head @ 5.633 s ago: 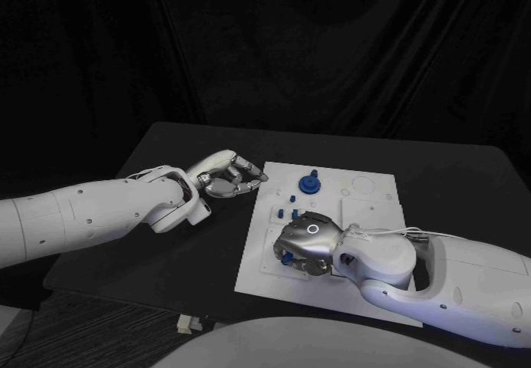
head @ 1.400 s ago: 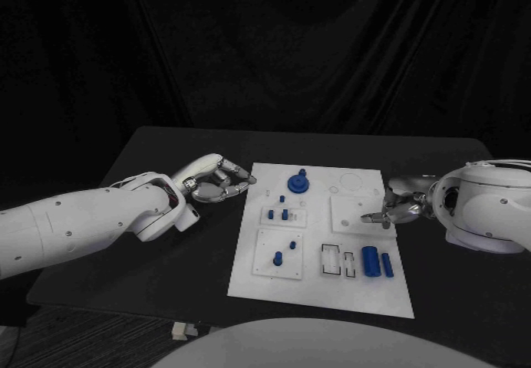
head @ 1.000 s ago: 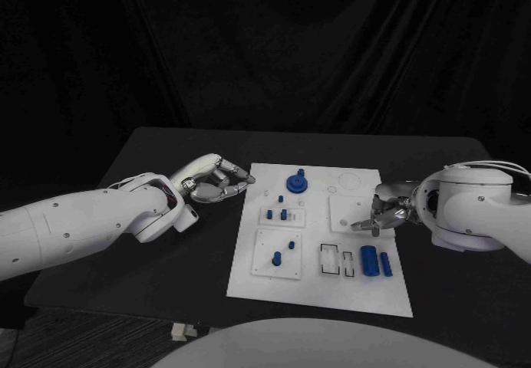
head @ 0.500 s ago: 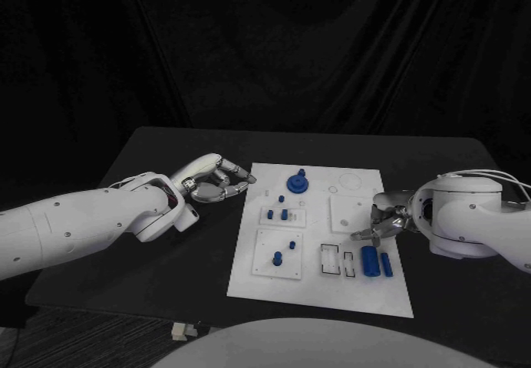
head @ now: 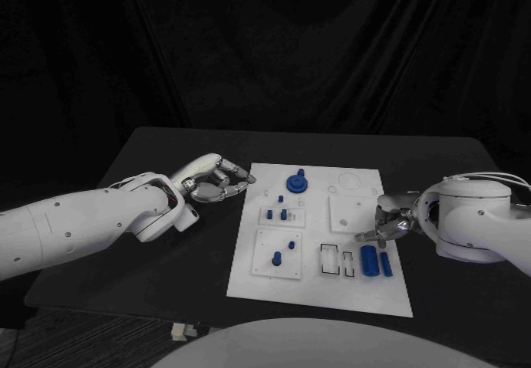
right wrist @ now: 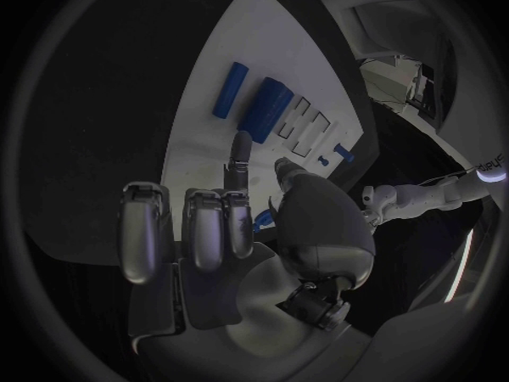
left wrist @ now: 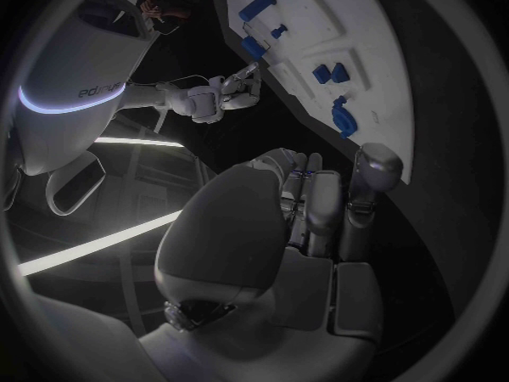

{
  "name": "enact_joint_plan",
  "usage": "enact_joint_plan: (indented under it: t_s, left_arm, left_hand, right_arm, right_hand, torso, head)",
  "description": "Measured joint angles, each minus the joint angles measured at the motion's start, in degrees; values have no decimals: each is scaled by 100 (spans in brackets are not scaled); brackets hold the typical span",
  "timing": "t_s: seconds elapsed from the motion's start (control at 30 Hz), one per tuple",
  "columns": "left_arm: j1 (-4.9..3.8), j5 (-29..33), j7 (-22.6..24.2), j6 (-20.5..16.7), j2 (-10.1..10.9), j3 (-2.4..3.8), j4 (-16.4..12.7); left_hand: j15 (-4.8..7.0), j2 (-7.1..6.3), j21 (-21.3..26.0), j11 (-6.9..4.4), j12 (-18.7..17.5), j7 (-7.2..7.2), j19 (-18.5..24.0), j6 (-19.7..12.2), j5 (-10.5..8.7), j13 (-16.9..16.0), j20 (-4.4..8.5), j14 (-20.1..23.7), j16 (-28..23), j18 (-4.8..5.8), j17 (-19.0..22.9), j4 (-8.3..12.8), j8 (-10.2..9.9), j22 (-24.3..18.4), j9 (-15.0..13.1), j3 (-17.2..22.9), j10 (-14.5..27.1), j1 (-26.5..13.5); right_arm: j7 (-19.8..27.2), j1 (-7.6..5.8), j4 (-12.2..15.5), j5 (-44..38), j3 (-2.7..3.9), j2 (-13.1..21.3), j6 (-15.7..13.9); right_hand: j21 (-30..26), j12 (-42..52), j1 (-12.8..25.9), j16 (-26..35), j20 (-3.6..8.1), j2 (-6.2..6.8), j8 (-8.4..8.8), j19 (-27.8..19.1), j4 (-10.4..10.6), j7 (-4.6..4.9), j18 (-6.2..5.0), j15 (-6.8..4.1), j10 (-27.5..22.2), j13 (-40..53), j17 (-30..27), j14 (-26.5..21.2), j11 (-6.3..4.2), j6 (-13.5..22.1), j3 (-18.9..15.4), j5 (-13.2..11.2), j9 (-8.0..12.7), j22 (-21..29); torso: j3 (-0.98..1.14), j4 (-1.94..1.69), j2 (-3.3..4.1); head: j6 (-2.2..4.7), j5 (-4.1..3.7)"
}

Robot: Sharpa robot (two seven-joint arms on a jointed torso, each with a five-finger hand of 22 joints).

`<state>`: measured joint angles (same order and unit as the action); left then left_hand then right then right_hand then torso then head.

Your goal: Assemble the parts on the task board

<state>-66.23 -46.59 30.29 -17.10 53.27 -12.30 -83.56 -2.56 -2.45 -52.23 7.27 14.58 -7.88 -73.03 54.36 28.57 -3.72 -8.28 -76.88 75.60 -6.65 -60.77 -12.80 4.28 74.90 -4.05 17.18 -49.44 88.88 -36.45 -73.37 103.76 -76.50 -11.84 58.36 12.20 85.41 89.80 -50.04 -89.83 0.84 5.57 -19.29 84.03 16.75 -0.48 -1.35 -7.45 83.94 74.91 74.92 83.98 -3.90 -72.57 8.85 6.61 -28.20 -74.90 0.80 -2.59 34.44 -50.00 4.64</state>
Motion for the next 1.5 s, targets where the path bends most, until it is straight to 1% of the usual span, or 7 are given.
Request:
enact_joint_plan:
  t_s: [0.17,0.37,0.47,0.9,1.17,1.4,1.5]
  left_arm:
    - [1,0,-2,1,-8,0,2]
    - [2,0,-3,1,-10,0,3]
    - [2,0,-4,2,-10,0,3]
    - [6,0,-11,6,-39,0,12]
    - [8,0,-15,8,-39,0,14]
    - [11,0,-18,10,-39,0,19]
    - [12,0,-19,12,-48,0,23]
  left_hand:
    - [0,0,0,0,0,0,0,0,0,0,0,0,0,0,0,0,0,0,0,0,0,0]
    - [0,0,0,0,0,0,0,0,0,0,0,0,0,1,0,0,0,0,0,0,0,0]
    - [0,0,0,0,0,0,0,0,0,0,0,0,0,0,0,0,0,0,0,0,0,0]
    - [0,0,21,0,0,0,0,0,-1,0,0,0,0,1,10,-17,0,0,0,16,0,0]
    - [0,0,21,0,0,0,0,0,-1,0,0,0,0,1,10,-17,0,0,0,16,0,0]
    - [0,0,21,0,0,0,0,0,20,0,0,0,0,1,10,-17,0,0,0,16,0,0]
    - [0,0,21,0,0,0,21,0,20,0,-21,0,0,1,9,-17,0,0,0,16,0,0]
  right_arm:
    - [-2,9,5,-81,0,8,6]
    - [-3,99,-8,-134,2,8,15]
    - [-4,142,-25,-150,-1,8,19]
    - [-6,217,-102,-173,0,-46,12]
    - [-6,275,-150,-166,0,-90,8]
    - [-6,308,-188,-151,0,-135,-5]
    - [-7,317,-211,-139,0,-163,-14]
  right_hand:
    - [0,0,31,0,8,-31,-122,-8,-16,-32,0,-28,20,0,0,12,-20,32,-16,-28,-306,0]
    - [-11,0,61,0,8,-61,-103,-8,-16,-33,0,-28,0,-1,0,12,-40,176,-16,-28,-412,-1]
    - [-26,0,61,0,8,-61,18,-8,-16,7,0,-28,0,-1,0,12,-40,294,-16,-28,-413,-5]
    - [-70,0,114,0,8,-8,188,-9,16,70,0,-28,-2,4,-1,12,3,402,-48,-28,-378,-4]
    - [-93,0,245,0,8,-95,280,-9,0,71,-1,-16,-2,3,-1,0,3,401,-97,-111,-351,-3]
    - [-121,0,250,0,7,-99,311,-9,-19,70,-1,-7,11,3,-1,-9,15,402,-139,0,-338,-3]
    - [-149,0,226,0,7,-112,365,-9,-22,70,0,-7,14,2,-1,-9,18,401,-200,183,-338,-3]
  torso:
    - [0,1,0]
    - [1,1,0]
    - [1,0,0]
    - [2,0,1]
    - [3,2,1]
    - [2,-2,1]
    - [2,-2,1]
  head:
    - [0,3]
    - [0,20]
    - [0,29]
    - [0,30]
    - [0,42]
    - [0,42]
    - [0,40]
